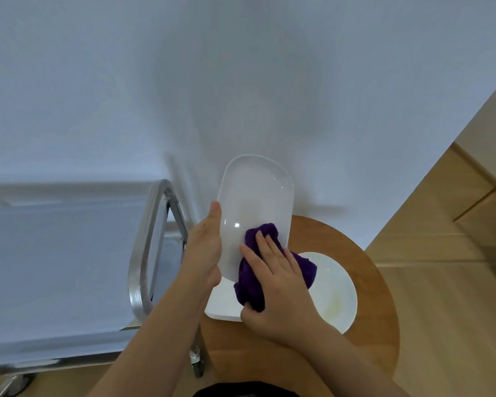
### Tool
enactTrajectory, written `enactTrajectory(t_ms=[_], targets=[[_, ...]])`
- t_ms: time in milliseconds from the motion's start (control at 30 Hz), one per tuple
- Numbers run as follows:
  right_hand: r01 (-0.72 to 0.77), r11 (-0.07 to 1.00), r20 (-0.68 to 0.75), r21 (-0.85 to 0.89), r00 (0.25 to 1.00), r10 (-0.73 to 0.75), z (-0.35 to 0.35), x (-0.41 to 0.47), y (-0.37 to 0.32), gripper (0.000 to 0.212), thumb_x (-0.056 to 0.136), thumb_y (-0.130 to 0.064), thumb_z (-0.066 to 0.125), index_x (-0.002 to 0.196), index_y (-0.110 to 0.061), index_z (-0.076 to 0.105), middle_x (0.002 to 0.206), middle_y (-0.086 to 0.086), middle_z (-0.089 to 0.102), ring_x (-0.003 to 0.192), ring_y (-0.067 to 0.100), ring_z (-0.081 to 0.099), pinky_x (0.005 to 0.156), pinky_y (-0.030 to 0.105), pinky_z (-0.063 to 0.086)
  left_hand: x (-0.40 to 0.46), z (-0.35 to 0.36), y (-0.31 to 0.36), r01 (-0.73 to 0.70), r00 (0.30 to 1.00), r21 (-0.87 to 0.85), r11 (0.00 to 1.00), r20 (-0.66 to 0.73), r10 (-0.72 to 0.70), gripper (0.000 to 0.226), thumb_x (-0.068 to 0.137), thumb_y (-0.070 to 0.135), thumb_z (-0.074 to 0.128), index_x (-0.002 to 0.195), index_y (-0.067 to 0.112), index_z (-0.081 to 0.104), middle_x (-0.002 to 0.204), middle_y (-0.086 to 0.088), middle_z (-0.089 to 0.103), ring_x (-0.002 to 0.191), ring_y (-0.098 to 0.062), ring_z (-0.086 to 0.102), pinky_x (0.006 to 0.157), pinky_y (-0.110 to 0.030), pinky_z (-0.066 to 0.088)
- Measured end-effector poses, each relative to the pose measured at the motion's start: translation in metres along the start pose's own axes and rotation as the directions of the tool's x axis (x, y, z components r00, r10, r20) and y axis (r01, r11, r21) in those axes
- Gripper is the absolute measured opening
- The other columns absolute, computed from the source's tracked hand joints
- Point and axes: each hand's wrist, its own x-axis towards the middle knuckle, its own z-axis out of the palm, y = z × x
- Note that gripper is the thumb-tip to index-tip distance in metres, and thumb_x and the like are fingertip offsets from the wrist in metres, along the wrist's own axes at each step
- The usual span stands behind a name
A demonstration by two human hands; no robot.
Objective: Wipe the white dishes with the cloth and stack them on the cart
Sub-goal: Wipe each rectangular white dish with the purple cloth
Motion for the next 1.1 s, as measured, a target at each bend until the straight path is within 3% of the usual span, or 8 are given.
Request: enactTrajectory(t_ms=[233, 400, 500, 567, 700, 900, 1000, 1100], targets=[[-0.004, 0.984, -0.375, 0.179, 0.924, 0.071, 0.0, 0.008, 0.003, 0.051, 0.053, -0.014, 0.09, 0.099, -0.013, 0.068, 0.094, 0.006, 0.072, 0.078, 0.02, 0.069, 0.061, 0.029, 0.058, -0.001, 0.009, 0.001, 0.054, 0.997, -0.039, 0.998, 0.057, -0.052, 0.038, 0.093, 0.053, 0.047, 0.1, 0.02, 0.065, 0.083, 0.0, 0.075, 0.079, -0.02, 0.072, 0.069, -0.035, 0.059], [-0.265, 0.394, -0.072, 0.88, 0.746, 0.662, -0.031, 0.027, 0.01, 0.04, 0.063, -0.005, 0.079, 0.079, -0.036, 0.06, 0.069, -0.011, 0.064, 0.072, 0.016, 0.063, 0.051, 0.024, 0.053, 0.015, -0.006, -0.003, -0.025, 0.999, 0.058, 0.998, 0.022, 0.023, 0.048, 0.09, 0.061, 0.043, 0.122, 0.026, 0.05, 0.121, -0.002, 0.063, 0.11, -0.018, 0.059, 0.092, -0.042, 0.048], [-0.165, -0.022, 0.14, 0.986, 0.749, 0.648, -0.049, 0.03, 0.024, 0.048, 0.048, -0.002, 0.078, 0.089, -0.02, 0.06, 0.075, -0.001, 0.065, 0.076, 0.025, 0.063, 0.056, 0.036, 0.054, 0.017, -0.02, -0.016, 0.083, 0.993, 0.057, 0.995, -0.091, -0.078, 0.084, 0.076, 0.061, 0.064, 0.143, 0.019, 0.034, 0.144, -0.008, 0.044, 0.132, -0.03, 0.041, 0.108, -0.058, 0.031], [-0.138, -0.205, 0.232, 0.969, 0.795, 0.56, -0.051, 0.027, 0.031, 0.058, 0.041, -0.007, 0.079, 0.095, -0.011, 0.058, 0.081, 0.006, 0.066, 0.074, 0.026, 0.066, 0.054, 0.037, 0.054, 0.016, -0.027, -0.027, 0.24, 0.962, -0.192, 0.952, 0.179, -0.206, 0.11, 0.052, 0.058, 0.082, 0.142, 0.014, 0.036, 0.14, -0.012, 0.05, 0.13, -0.035, 0.045, 0.107, -0.062, 0.031], [-0.184, -0.319, 0.333, 0.93, 0.79, 0.515, -0.042, 0.019, 0.04, 0.056, 0.048, -0.01, 0.078, 0.101, -0.01, 0.059, 0.088, 0.008, 0.068, 0.071, 0.021, 0.068, 0.055, 0.032, 0.054, 0.023, -0.034, -0.023, 0.251, 0.932, -0.508, 0.824, 0.356, -0.064, 0.076, 0.06, 0.011, 0.082, 0.129, 0.004, 0.05, 0.118, -0.019, 0.066, 0.103, -0.035, 0.066, 0.077, -0.052, 0.057], [-0.226, 0.357, -0.132, 0.906, 0.651, 0.748, -0.05, 0.018, 0.056, 0.049, 0.072, -0.004, 0.073, 0.099, -0.04, 0.053, 0.091, -0.013, 0.064, 0.08, 0.016, 0.063, 0.048, 0.018, 0.049, 0.027, -0.041, 0.005, 0.027, 0.951, -0.232, 0.972, 0.306, 0.047, 0.036, 0.069, -0.005, 0.06, 0.104, 0.005, 0.062, 0.09, -0.011, 0.075, 0.08, -0.025, 0.072, 0.061, -0.036, 0.059], [0.021, 0.635, -0.285, 0.772, 0.905, 0.316, -0.072, 0.034, 0.041, 0.072, 0.064, -0.008, 0.071, 0.118, -0.046, 0.044, 0.109, -0.036, 0.054, 0.096, -0.006, 0.06, 0.065, 0.009, 0.05, 0.025, -0.034, 0.017, -0.1, 0.925, 0.178, 0.979, 0.379, 0.025, 0.035, 0.074, -0.016, 0.059, 0.097, 0.01, 0.065, 0.087, -0.011, 0.072, 0.078, -0.025, 0.071, 0.062, -0.035, 0.057], [0.161, 0.901, -0.149, 0.404, 0.983, -0.109, -0.088, 0.062, 0.014, 0.081, 0.064, -0.027, 0.068, 0.138, -0.03, 0.036, 0.136, -0.016, 0.045, 0.123, 0.002, 0.047, 0.096, 0.018, 0.041, 0.02, -0.019, 0.026, -0.216, 0.798, 0.363, 0.907, 0.6, -0.05, 0.038, 0.071, -0.016, 0.061, 0.087, 0.017, 0.069, 0.083, -0.007, 0.072, 0.08, -0.023, 0.07, 0.066, -0.032, 0.055]])
